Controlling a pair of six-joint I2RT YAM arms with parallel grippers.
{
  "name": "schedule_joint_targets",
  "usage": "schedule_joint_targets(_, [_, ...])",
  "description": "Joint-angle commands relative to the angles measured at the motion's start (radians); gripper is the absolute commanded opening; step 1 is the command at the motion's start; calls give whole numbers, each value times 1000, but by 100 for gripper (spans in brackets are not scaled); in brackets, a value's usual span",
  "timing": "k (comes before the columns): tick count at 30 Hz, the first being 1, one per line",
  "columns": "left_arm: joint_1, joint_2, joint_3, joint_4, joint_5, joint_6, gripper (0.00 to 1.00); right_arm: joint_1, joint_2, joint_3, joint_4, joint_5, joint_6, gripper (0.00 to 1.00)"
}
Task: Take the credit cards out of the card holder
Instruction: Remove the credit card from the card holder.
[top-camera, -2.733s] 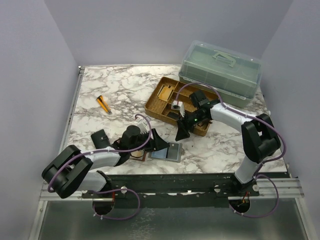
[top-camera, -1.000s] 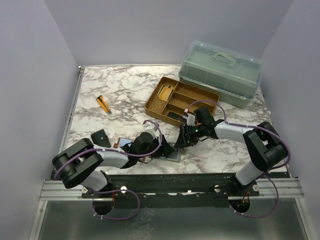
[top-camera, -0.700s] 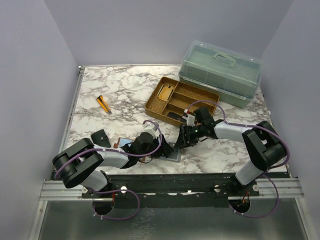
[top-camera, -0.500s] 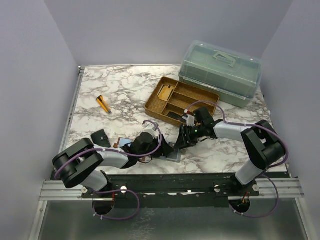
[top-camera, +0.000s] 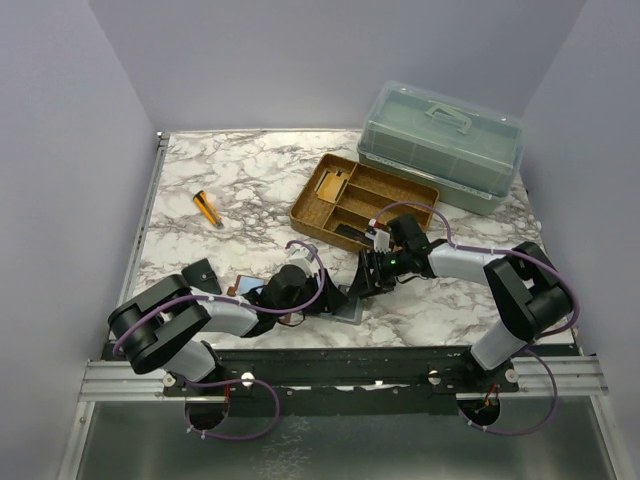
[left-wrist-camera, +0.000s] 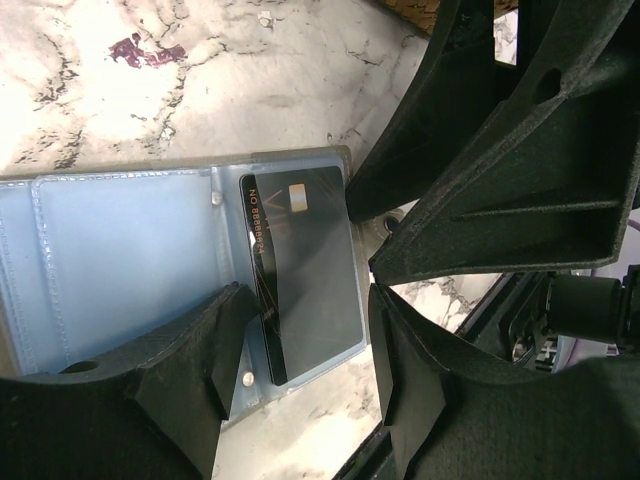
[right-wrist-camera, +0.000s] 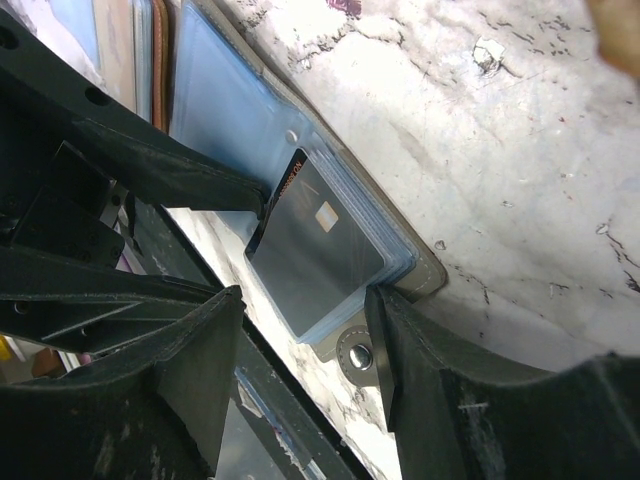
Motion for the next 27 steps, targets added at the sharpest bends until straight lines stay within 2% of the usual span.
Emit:
schedule_joint_targets(1, [0, 34, -20, -27, -25, 15, 59, -2, 26, -3, -24, 57, -14, 60])
schedule_joint_targets(13, [-6, 32, -27, -15, -12, 30, 62, -2, 9, 0, -19, 48, -32, 62])
schedule_joint_targets(19, [-21, 39, -29, -13, -17, 26, 65, -3, 30, 8, 38, -71, 13, 61])
schedule_joint_targets(22, [-33, 39, -30, -13, -26, 28, 70, -2, 18, 1, 72, -98, 31, 61])
schedule_joint_targets(27, [-41, 58, -28, -14, -29, 33, 71, -2, 17, -1, 104, -136, 56, 58])
